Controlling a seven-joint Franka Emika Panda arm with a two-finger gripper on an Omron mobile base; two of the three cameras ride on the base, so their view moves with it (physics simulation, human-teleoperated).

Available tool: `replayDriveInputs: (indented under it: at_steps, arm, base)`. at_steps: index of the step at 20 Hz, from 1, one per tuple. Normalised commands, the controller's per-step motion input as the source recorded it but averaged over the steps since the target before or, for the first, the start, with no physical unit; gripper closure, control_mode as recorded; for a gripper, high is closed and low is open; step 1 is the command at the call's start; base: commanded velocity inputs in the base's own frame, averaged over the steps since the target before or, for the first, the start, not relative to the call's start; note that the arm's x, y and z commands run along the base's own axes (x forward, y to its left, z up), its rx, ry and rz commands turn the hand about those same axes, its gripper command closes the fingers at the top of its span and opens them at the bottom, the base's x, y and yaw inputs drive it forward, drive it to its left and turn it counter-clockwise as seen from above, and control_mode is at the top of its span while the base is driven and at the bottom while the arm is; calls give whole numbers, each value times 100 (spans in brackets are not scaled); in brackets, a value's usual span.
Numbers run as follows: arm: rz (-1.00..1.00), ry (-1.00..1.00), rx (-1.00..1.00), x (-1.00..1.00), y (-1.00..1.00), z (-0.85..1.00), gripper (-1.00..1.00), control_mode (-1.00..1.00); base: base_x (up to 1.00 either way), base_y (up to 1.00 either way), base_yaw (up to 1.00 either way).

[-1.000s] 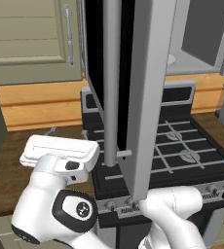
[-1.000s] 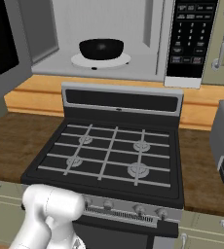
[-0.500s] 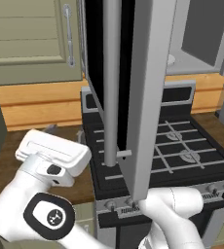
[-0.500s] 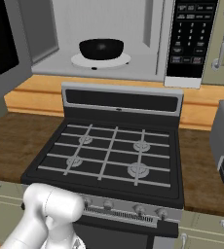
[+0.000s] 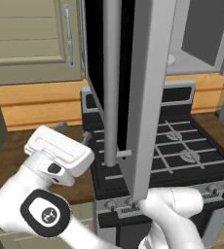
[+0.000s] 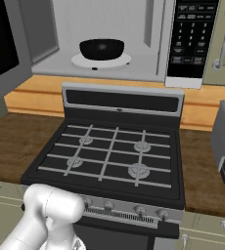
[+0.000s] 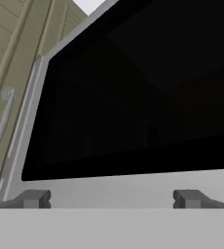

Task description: Open the microwave, place the bowl with waffle inside the microwave, then close the microwave door and turn it on.

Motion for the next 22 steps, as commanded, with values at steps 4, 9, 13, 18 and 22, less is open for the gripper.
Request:
replayDriveInputs:
  at_steps: [4,9,13,18,22]
  arm:
    - [-8,0,0,0,-4,0,-100,-100]
    - [-9,0,0,1,-34,0,-100,-100]
    - [-10,0,0,4,-38,0,-100,-100]
    - [-4,0,0,2,-45,10,-100,-100]
    - [-4,0,0,0,-46,22,-100,-100]
  base:
    - [0,0,0]
    - [0,0,0]
    - [0,0,0]
    - [0,0,0]
    - [0,0,0]
